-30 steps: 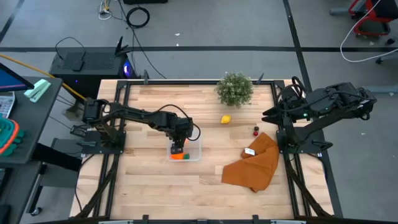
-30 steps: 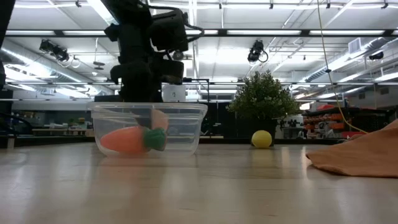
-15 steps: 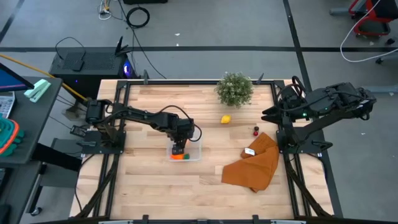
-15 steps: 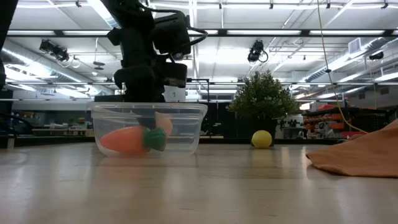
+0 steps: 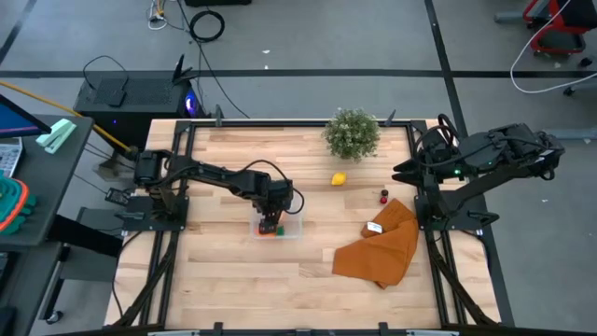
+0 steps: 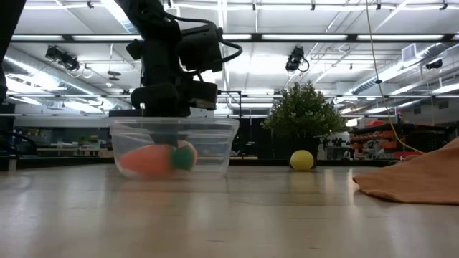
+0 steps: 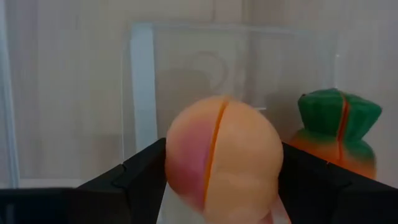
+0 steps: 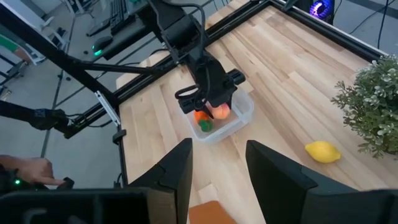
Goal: Pick and placing Produce into tupperware
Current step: Put the orange peach into the transparent bin
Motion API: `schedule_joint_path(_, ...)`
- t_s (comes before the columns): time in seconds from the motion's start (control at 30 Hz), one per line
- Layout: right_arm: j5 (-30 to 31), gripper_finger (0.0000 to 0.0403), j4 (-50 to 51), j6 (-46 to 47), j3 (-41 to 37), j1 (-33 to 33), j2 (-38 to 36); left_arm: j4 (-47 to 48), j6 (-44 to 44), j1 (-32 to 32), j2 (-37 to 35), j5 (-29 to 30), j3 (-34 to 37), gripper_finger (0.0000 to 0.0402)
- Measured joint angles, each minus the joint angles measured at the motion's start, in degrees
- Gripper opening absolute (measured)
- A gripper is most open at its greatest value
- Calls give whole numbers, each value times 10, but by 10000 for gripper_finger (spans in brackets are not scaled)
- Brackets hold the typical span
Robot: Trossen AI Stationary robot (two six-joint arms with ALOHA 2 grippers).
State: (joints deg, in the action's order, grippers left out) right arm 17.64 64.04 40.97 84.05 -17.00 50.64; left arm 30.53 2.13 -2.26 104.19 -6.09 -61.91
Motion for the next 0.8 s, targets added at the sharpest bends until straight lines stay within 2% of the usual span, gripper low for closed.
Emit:
schedule_joint_path(0.2, 0, 122, 0, 0, 0, 0, 0, -2, 1, 3, -3, -4, 0, 267)
schedule_joint_path(0.5, 0, 122, -1, 1, 0, 0, 0, 5, 5, 3, -4, -17, -4, 286)
schedule_joint_path(0.8, -1, 122, -2, 2, 0, 0, 0, 86, -14, 2, -9, -7, -92, 286)
